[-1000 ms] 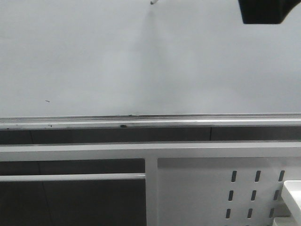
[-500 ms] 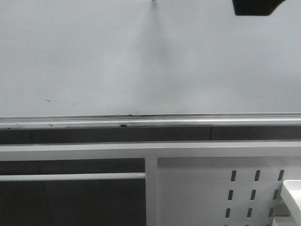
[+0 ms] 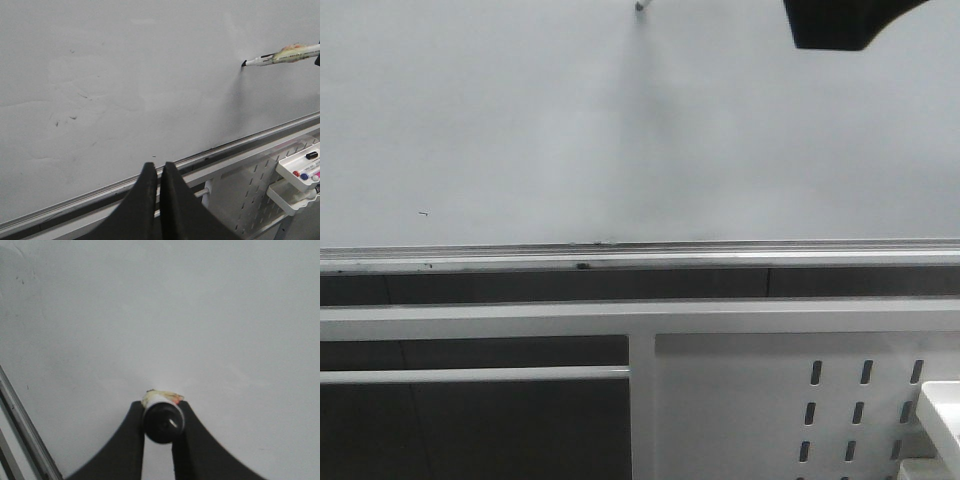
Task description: Write number 1 on whiteboard
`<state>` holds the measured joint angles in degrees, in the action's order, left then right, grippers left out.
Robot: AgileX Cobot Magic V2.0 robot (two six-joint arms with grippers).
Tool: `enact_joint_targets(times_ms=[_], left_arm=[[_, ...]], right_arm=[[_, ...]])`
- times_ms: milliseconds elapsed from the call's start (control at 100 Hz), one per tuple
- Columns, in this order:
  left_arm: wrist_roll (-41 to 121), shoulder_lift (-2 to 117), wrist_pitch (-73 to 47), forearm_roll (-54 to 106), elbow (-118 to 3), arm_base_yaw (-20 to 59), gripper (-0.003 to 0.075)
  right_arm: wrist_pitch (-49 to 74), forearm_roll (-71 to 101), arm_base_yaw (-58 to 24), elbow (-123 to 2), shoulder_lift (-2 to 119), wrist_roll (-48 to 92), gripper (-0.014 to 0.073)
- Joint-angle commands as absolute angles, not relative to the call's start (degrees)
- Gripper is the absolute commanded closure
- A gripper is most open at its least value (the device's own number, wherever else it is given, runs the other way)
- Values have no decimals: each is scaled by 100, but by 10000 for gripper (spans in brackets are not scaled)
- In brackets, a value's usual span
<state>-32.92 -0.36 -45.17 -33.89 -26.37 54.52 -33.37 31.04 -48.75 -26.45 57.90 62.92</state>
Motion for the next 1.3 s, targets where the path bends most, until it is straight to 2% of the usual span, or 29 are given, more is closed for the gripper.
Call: enact_joint_targets(times_ms=[0,350,580,810,950,1120,1200,1290], left_arm=[[-3357,-92,-4092,-3504,-2760,5450,740],[-3357,-92,-4079,-3504,-2760,5450,740],[-3357,-92,-3711,-3504,-2760,5450,740],[-3357,-92,-3603,-3490,-2760,5450,740],[-3357,-92,-3615,-3310,-2760,5450,740],[-3271,-92,-3624,-2799,-2760,5450,739],[-2622,-54,-3613,-2336,-2760,5450,706],[-1586,208,-3561,-1642,-2760,5450,577]], right_arm=[[-4083,3415,-4798,-2810,5811,6425,663],[-3675,4931,-4798,-2800,6163,6425,663],[-3346,4968,-4798,-2800,7022,6232,663],[-3408,4862,-4810,-2819,6895,6232,666],[-2765,4733,-5111,-2896,6365,6232,666],[-588,4733,-5559,-3487,5418,6232,664],[47,4743,-5606,-3825,5220,6232,663],[416,4754,-5593,-4186,5206,6232,663]])
